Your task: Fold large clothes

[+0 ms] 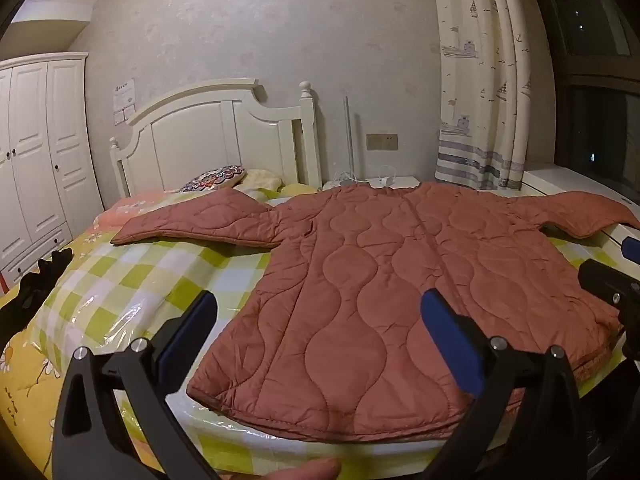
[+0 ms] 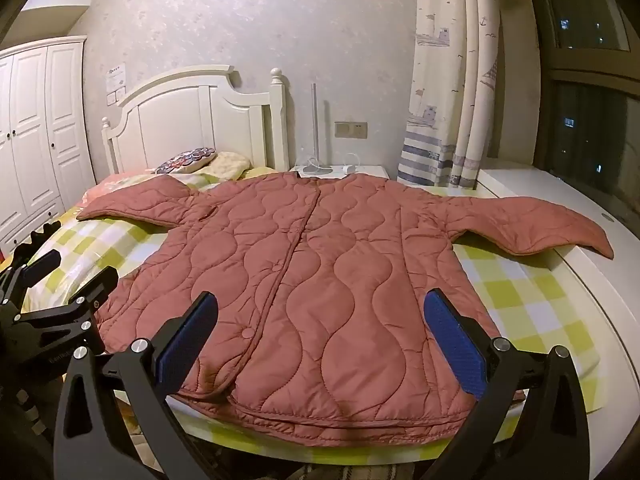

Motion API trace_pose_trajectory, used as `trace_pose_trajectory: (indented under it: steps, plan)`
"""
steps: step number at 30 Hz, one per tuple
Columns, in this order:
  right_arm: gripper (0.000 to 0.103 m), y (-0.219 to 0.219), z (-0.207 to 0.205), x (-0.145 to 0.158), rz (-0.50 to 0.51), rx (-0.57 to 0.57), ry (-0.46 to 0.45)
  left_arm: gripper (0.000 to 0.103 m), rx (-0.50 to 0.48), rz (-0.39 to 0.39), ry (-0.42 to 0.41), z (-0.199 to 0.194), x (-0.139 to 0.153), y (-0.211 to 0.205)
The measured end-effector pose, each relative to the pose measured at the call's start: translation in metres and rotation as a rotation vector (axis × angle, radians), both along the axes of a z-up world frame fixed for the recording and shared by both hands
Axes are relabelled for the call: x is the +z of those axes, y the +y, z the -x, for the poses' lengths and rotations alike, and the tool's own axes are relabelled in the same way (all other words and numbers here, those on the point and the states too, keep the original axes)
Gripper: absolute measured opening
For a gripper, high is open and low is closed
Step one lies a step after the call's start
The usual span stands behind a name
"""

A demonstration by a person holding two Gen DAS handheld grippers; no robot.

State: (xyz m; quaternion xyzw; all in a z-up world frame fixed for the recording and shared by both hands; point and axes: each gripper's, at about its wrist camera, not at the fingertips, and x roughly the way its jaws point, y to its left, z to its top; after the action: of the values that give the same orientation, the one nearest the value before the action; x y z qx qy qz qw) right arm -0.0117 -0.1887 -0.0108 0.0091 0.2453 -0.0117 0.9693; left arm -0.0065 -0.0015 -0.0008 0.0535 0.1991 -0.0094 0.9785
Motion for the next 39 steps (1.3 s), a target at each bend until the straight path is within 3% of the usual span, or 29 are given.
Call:
trace_pose_trajectory:
  steps: [39]
  plan:
    - [0.099,0.005,0.0,-0.011,-0.002,0.003,0.01,0.101,-0.014,-0.004,0.047,-0.003,-0.011,-0.003]
